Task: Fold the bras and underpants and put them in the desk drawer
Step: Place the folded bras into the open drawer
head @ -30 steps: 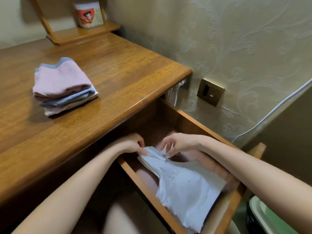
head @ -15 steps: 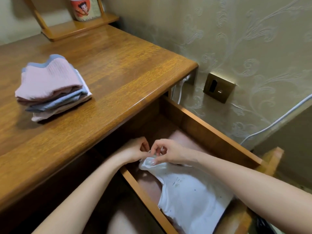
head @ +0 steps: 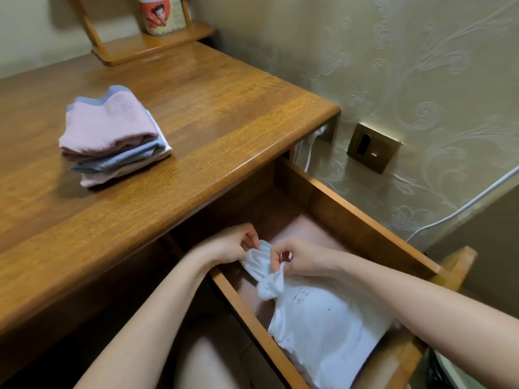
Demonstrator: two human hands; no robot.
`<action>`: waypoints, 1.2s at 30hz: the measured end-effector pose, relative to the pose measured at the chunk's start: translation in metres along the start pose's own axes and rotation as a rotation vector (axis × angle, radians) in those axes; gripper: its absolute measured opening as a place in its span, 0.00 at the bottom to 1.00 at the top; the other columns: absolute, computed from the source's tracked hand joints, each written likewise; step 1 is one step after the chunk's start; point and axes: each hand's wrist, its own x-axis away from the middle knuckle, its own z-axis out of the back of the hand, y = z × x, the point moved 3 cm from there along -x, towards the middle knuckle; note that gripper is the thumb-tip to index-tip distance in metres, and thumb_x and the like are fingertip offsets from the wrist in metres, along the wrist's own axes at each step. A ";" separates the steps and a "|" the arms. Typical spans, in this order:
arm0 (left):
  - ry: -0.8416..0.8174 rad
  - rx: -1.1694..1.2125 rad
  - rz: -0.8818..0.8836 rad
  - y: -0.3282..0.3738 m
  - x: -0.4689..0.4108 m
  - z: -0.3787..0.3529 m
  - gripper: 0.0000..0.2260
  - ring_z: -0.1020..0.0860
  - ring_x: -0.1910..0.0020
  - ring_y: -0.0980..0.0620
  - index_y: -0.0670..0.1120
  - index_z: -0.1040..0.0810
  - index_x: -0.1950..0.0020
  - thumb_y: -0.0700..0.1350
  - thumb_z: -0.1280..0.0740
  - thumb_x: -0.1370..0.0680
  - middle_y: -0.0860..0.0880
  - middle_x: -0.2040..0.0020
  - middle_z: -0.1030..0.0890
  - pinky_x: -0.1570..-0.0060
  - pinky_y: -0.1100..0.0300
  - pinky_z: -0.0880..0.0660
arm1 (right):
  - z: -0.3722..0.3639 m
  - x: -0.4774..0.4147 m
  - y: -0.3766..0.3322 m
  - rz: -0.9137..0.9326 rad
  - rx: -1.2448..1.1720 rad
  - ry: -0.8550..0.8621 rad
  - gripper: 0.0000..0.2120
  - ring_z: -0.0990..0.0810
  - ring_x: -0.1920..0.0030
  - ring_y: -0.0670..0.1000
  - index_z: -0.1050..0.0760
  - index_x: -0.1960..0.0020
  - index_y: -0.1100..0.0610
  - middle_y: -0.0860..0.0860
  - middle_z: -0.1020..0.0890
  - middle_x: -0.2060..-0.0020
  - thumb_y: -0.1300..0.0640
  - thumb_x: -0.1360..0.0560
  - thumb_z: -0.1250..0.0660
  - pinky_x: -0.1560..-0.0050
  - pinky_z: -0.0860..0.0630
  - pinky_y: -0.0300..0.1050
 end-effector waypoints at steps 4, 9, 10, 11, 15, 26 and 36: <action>0.094 -0.064 -0.016 0.000 -0.003 0.000 0.10 0.23 0.56 0.53 0.49 0.25 0.51 0.39 0.30 0.30 0.50 0.53 0.21 0.58 0.60 0.24 | 0.010 -0.001 0.009 -0.043 -0.019 -0.137 0.10 0.26 0.62 0.52 0.26 0.64 0.53 0.55 0.24 0.64 0.67 0.34 0.32 0.59 0.30 0.51; 0.170 0.113 -0.164 0.009 -0.001 0.005 0.06 0.24 0.58 0.52 0.50 0.25 0.55 0.46 0.30 0.29 0.49 0.56 0.22 0.57 0.56 0.25 | 0.025 0.001 0.003 -0.017 -0.177 -0.174 0.11 0.20 0.50 0.52 0.23 0.46 0.67 0.61 0.18 0.50 0.66 0.27 0.31 0.42 0.25 0.49; 0.188 0.110 -0.150 0.008 -0.002 0.005 0.06 0.24 0.58 0.52 0.50 0.26 0.54 0.46 0.30 0.29 0.49 0.56 0.22 0.58 0.56 0.24 | 0.028 0.001 0.000 -0.002 -0.197 -0.150 0.10 0.20 0.50 0.51 0.22 0.46 0.67 0.60 0.18 0.50 0.64 0.26 0.32 0.41 0.25 0.49; 0.212 0.088 -0.118 0.006 -0.004 0.004 0.07 0.23 0.58 0.52 0.50 0.26 0.54 0.46 0.30 0.28 0.49 0.56 0.22 0.60 0.57 0.24 | 0.028 0.001 -0.002 0.005 -0.215 -0.124 0.10 0.20 0.51 0.51 0.21 0.47 0.67 0.61 0.18 0.51 0.64 0.26 0.32 0.42 0.24 0.48; 0.287 -0.020 -0.043 0.003 -0.008 0.004 0.07 0.23 0.57 0.54 0.49 0.26 0.53 0.49 0.30 0.27 0.50 0.55 0.21 0.60 0.62 0.26 | 0.021 -0.004 0.002 0.004 -0.235 -0.035 0.05 0.22 0.56 0.50 0.22 0.54 0.66 0.56 0.20 0.59 0.64 0.28 0.30 0.40 0.25 0.51; 0.294 0.475 -0.104 0.026 0.005 0.007 0.07 0.26 0.66 0.57 0.45 0.25 0.58 0.44 0.28 0.28 0.50 0.64 0.23 0.66 0.67 0.29 | 0.036 -0.004 -0.005 0.030 -0.407 -0.008 0.07 0.26 0.61 0.50 0.24 0.59 0.56 0.51 0.22 0.61 0.64 0.34 0.28 0.64 0.30 0.39; 0.151 0.007 0.125 0.003 -0.014 0.010 0.08 0.23 0.54 0.50 0.47 0.24 0.51 0.35 0.33 0.26 0.46 0.51 0.20 0.56 0.61 0.26 | 0.048 -0.002 0.002 -0.034 -0.465 -0.139 0.21 0.18 0.53 0.55 0.23 0.48 0.57 0.55 0.22 0.50 0.76 0.35 0.35 0.62 0.20 0.43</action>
